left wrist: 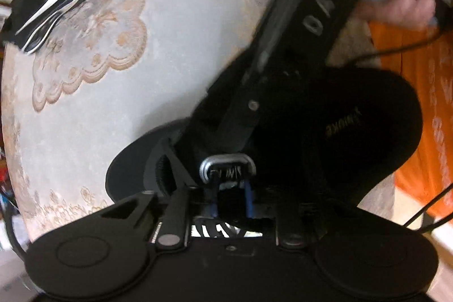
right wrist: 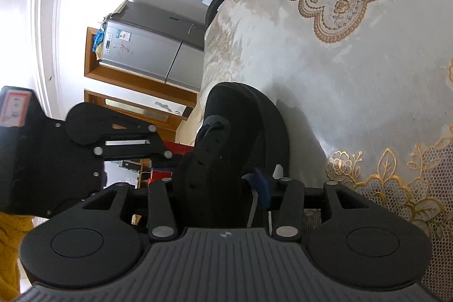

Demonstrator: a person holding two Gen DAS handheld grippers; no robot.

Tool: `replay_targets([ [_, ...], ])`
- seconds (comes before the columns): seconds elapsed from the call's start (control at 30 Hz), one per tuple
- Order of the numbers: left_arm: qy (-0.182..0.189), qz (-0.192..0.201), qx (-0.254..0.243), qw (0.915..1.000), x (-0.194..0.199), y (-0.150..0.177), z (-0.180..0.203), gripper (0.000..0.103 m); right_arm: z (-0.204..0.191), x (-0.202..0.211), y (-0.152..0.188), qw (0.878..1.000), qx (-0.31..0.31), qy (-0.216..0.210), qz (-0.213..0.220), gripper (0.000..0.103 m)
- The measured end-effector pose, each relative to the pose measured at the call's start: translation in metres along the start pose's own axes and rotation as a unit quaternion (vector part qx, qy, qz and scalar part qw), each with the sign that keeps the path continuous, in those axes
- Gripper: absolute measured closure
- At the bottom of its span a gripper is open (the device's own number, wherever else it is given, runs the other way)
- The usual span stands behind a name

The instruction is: Lace up shoes with both hands

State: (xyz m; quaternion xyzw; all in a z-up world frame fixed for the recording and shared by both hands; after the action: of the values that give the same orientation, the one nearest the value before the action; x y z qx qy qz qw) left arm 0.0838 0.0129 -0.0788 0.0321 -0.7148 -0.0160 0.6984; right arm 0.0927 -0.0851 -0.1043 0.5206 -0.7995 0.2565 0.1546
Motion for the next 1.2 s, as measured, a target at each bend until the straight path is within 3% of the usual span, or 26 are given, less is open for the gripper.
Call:
replay_targets([
  [0.07, -0.005, 0.004, -0.002, 1.0, 0.0, 0.001, 0.004, 0.1, -0.002, -0.001, 0.002, 1.0, 0.006, 0.005, -0.006, 0.049],
  [0.23, -0.005, 0.051, 0.065, 0.9966, 0.015, 0.012, -0.001, 0.101, -0.007, 0.002, 0.004, 0.999, 0.024, 0.024, -0.004, 0.047],
  [0.5, -0.009, 0.164, 0.184, 0.9692, 0.064, 0.032, -0.003, 0.101, -0.036, 0.011, 0.008, 0.989, 0.125, 0.078, 0.034, 0.047],
  [0.67, -0.026, 0.178, 0.202, 0.9628, 0.066, 0.036, -0.002, 0.101, -0.051, 0.031, 0.004, 0.98, 0.161, 0.077, 0.092, 0.047],
  [0.8, -0.041, 0.159, 0.187, 0.9685, 0.048, 0.032, -0.003, 0.101, -0.055, 0.029, 0.005, 0.978, 0.172, 0.091, 0.076, 0.047],
  [0.9, -0.037, 0.168, 0.186, 0.9673, 0.042, 0.03, -0.012, 0.101, -0.065, 0.02, 0.014, 0.966, 0.221, 0.12, 0.064, 0.047],
  [1.0, -0.036, 0.17, 0.2, 0.9644, 0.034, 0.032, -0.015, 0.101, -0.074, 0.008, 0.028, 0.941, 0.291, 0.166, 0.054, 0.048],
  [1.03, -0.036, 0.171, 0.204, 0.9634, 0.031, 0.032, -0.016, 0.101, -0.073, 0.003, 0.032, 0.933, 0.306, 0.184, 0.052, 0.056],
  [1.07, -0.033, 0.174, 0.209, 0.9617, 0.029, 0.031, -0.016, 0.101, -0.072, -0.003, 0.035, 0.924, 0.322, 0.201, 0.05, 0.077],
  [1.1, -0.031, 0.178, 0.215, 0.9599, 0.027, 0.03, -0.016, 0.101, -0.067, -0.003, 0.034, 0.929, 0.308, 0.199, 0.051, 0.078],
  [1.2, -0.033, 0.191, 0.235, 0.9526, 0.024, 0.027, -0.018, 0.101, -0.043, 0.002, 0.023, 0.965, 0.205, 0.152, 0.057, 0.082],
])
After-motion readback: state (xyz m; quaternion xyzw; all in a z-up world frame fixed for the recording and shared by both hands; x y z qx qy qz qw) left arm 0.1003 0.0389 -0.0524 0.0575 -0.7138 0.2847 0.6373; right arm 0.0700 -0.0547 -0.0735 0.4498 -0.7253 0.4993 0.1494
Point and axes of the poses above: each gripper's, at about its wrist camera, not at the fingertips, and x roughly against the way its jaws point, z to its right, y to its underside, the point moved 4 cm from there along -x, roughly the way its jaws point, and after that the axes turned 8 degrees about y, right-handed, at the moved point
